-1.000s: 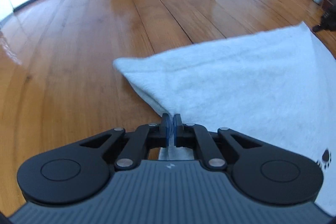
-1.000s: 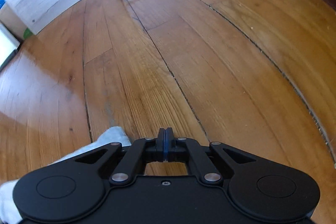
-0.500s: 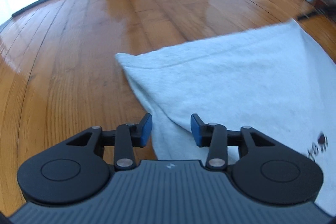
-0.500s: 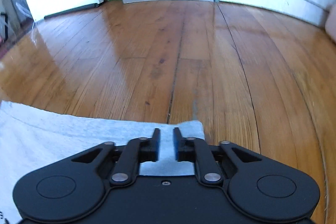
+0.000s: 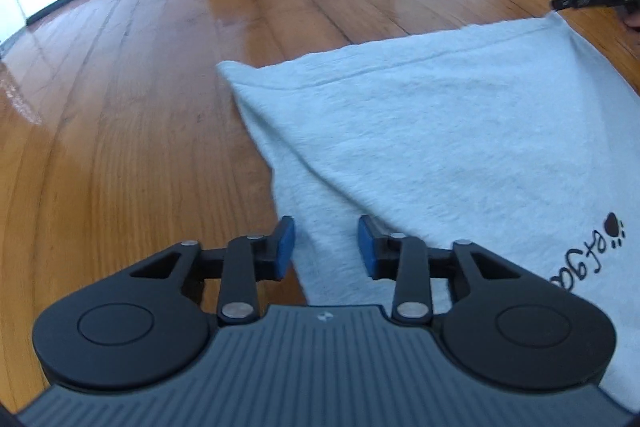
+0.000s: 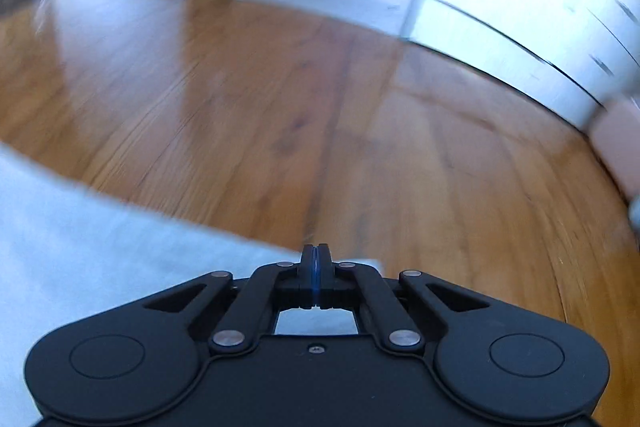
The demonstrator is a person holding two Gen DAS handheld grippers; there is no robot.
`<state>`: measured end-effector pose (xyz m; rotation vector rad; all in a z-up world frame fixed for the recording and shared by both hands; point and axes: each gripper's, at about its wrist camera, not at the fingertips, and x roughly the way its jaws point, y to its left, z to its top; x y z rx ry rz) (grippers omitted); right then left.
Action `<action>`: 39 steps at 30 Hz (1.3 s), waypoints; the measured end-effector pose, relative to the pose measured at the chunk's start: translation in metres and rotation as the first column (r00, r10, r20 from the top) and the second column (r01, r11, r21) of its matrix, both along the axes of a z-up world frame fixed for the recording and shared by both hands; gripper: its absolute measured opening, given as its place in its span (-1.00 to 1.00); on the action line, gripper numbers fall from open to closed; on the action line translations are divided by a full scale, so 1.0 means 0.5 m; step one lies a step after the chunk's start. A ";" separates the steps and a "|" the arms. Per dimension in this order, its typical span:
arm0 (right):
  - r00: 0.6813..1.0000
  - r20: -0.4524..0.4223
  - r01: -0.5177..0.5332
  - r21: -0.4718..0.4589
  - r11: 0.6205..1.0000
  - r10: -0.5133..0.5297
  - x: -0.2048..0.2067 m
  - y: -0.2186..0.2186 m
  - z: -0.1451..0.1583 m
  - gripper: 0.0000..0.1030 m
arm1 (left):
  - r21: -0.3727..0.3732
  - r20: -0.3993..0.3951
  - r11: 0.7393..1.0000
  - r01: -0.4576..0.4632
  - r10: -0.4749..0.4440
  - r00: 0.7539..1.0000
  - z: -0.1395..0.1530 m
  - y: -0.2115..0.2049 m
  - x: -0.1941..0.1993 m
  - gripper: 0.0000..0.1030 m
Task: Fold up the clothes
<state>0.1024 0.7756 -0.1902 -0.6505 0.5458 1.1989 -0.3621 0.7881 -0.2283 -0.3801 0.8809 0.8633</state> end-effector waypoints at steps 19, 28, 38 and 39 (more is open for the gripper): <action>0.995 -0.097 0.010 -0.038 0.999 -0.014 0.007 0.015 -0.024 -0.94 | 0.122 -0.107 0.992 -0.015 0.028 0.994 0.007 -0.005 0.041 -0.96; 0.997 -0.053 0.054 -0.067 0.996 -0.058 0.035 0.013 -0.036 -0.94 | 0.064 -0.016 0.969 -0.240 0.242 0.970 -0.001 0.027 -0.021 -0.78; 0.881 -0.404 0.235 -0.074 0.969 -0.245 0.126 0.017 -0.040 -0.83 | 0.096 -0.030 0.994 -0.053 0.056 0.998 0.022 0.110 0.072 -0.01; 0.858 -0.444 0.249 -0.080 0.965 -0.258 0.139 0.017 -0.044 -0.84 | 0.116 -0.086 0.992 -0.043 0.053 0.995 0.010 0.122 0.092 -0.02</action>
